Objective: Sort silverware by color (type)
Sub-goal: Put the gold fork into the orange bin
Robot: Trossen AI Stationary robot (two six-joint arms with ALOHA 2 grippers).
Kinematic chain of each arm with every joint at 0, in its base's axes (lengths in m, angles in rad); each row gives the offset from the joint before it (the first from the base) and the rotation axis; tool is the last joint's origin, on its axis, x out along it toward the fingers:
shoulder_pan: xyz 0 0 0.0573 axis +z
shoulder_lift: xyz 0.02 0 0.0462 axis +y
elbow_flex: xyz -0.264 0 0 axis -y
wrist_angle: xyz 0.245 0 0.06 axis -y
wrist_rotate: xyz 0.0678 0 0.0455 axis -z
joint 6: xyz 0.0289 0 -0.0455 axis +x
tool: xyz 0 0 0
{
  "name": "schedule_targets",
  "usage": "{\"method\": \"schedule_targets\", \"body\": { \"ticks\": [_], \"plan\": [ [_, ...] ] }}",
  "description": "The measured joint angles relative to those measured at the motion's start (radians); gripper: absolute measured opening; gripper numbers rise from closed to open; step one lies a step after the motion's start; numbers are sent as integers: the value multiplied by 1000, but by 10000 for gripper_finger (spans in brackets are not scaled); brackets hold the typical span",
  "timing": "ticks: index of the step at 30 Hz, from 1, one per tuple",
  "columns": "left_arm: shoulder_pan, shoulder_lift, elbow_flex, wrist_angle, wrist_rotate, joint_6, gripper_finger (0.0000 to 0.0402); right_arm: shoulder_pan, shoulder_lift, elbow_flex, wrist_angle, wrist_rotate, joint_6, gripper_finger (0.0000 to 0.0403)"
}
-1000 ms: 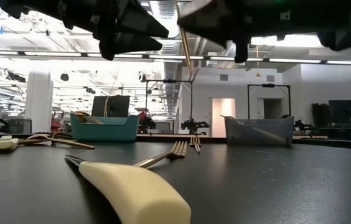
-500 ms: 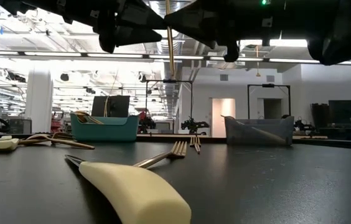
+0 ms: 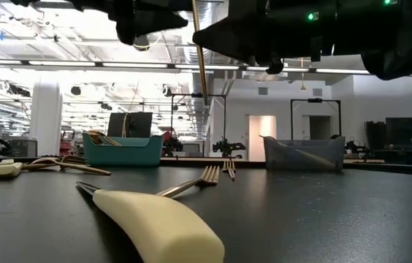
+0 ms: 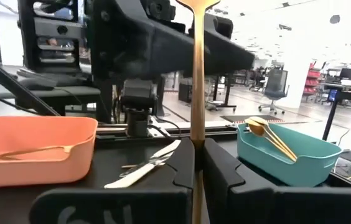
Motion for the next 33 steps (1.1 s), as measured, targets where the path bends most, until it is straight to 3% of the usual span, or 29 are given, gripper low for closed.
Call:
{"method": "schedule_targets", "body": {
  "ticks": [10, 17, 23, 27, 33],
  "plan": [
    [18, -14, 0, -10, 210, -8, 196, -10, 0, -1, 40, 27, 9, 35],
    [45, -14, 0, -1, 120, -76, 196, -11, 0, -1, 36, 19, 2, 35],
    [64, -6, -1, 38, 136, -84, 192, -10, 0, -1, 33, 4, 1, 35],
    [68, -6, -2, 39, 175, -79, 153, -10, -1, -1, 32, -6, 1, 36],
    [68, -6, -2, 37, 196, -65, 42, -22, -2, -1, 23, -56, 3, 45]
  ]
}}
